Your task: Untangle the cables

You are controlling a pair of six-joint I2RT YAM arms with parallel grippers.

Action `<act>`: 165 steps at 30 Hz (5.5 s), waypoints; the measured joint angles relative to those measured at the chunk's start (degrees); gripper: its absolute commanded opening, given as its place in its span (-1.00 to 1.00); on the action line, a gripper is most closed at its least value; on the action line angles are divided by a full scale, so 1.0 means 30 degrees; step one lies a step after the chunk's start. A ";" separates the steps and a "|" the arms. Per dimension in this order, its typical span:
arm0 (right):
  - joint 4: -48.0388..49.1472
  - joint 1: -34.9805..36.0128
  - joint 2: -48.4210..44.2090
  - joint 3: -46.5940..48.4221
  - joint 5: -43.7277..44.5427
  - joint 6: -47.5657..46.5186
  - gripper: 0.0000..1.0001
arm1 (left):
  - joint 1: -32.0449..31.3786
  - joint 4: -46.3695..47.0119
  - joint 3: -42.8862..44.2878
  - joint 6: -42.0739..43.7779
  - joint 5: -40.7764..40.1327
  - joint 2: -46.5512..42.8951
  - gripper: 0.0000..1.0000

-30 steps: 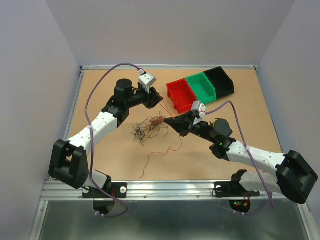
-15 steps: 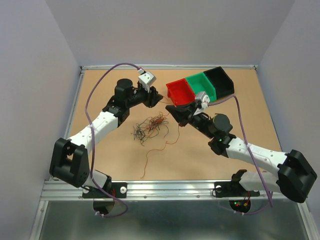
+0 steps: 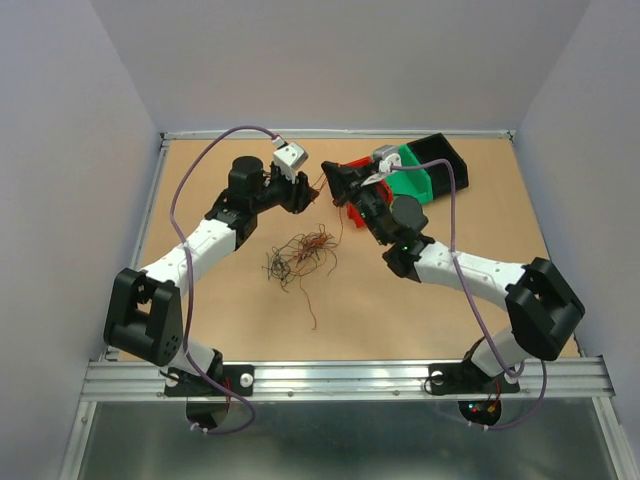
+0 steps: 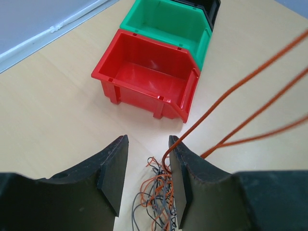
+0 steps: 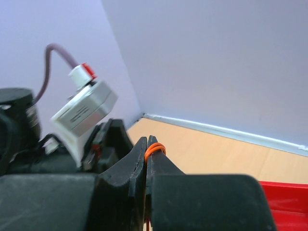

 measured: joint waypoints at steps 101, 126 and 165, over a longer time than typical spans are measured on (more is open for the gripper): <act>-0.3351 -1.6844 1.0149 1.4673 -0.6382 0.5741 -0.99 | 0.0117 0.2747 -0.4379 0.1341 0.3861 -0.4838 0.66; -0.2011 -1.6640 1.0178 0.7548 -1.0630 -0.3636 -0.99 | -0.0036 0.2710 -0.4357 0.1180 0.4218 -0.4736 0.65; -1.8600 -1.6211 1.7136 1.6764 -0.8663 -0.3825 -0.99 | -0.0656 0.0510 -0.3104 0.1603 0.3031 -0.2237 0.65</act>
